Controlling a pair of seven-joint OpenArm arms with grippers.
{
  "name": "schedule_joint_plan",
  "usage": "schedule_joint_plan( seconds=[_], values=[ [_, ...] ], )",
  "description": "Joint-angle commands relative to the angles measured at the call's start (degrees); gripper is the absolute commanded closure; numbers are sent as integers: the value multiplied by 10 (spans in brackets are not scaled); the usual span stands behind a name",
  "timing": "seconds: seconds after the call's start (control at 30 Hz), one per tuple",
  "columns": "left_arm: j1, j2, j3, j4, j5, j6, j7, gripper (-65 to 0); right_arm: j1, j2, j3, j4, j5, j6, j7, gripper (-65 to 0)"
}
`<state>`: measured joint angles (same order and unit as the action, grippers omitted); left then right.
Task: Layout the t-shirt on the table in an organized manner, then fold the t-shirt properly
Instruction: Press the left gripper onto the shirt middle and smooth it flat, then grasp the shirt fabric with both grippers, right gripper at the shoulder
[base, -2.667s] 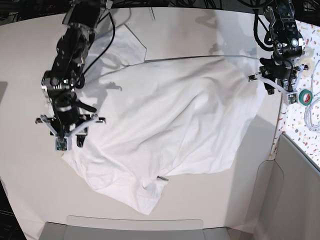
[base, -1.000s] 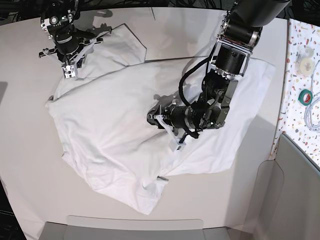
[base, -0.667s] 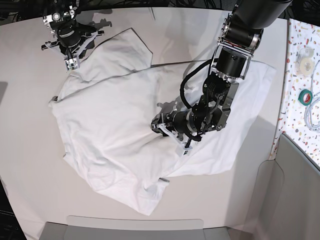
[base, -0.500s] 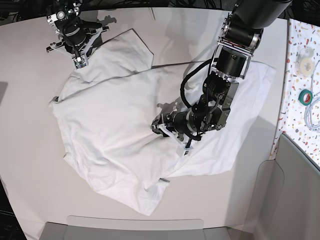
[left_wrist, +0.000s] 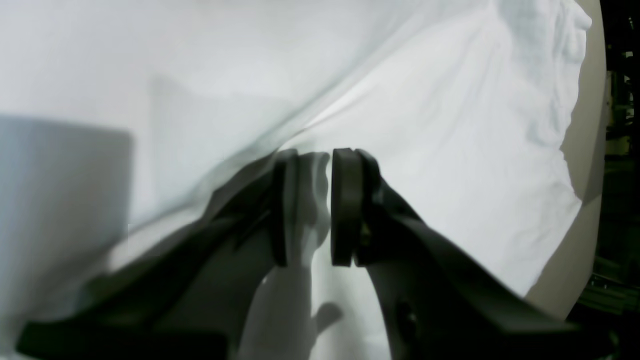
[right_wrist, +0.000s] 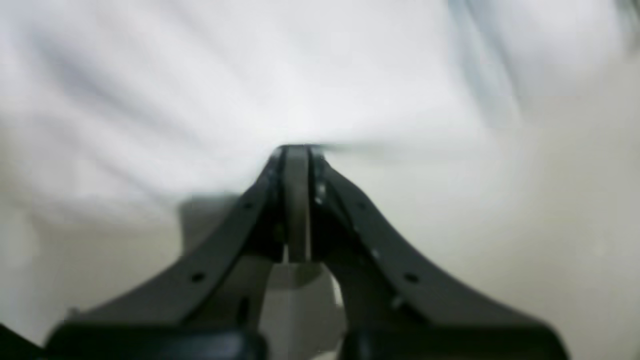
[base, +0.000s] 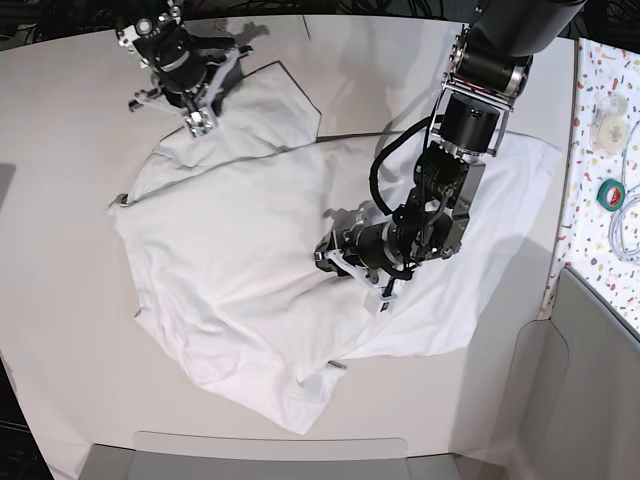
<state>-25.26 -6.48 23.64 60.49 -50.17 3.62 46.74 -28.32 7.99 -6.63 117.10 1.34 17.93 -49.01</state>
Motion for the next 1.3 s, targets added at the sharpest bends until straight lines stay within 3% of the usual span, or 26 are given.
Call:
schedule_joint_plan(
  seconds=[0.0, 0.2, 0.47, 0.63, 1.0, 1.27],
  values=[
    [-5, -3, 3, 0, 24, 17, 15, -112, 12, 0, -11, 9, -2, -2, 18, 0],
    [-4, -3, 3, 0, 24, 17, 19, -112, 81, -29, -62, 9, -3, -3, 18, 0],
    [2, -5, 3, 0, 24, 17, 18, -112, 120, -31, -57, -72, -15, -3, 14, 0],
    [1, -5, 3, 0, 25, 17, 16, -112, 88, -36, -62, -75, -66, -3, 14, 0],
    [-1, -5, 3, 0, 25, 17, 15, -112, 44, -24, -62, -131, -113, -3, 13, 0],
    [-2, -5, 0, 0, 25, 17, -12, -112, -27, -23, -62, -124, -116, -1, 14, 0]
  ],
)
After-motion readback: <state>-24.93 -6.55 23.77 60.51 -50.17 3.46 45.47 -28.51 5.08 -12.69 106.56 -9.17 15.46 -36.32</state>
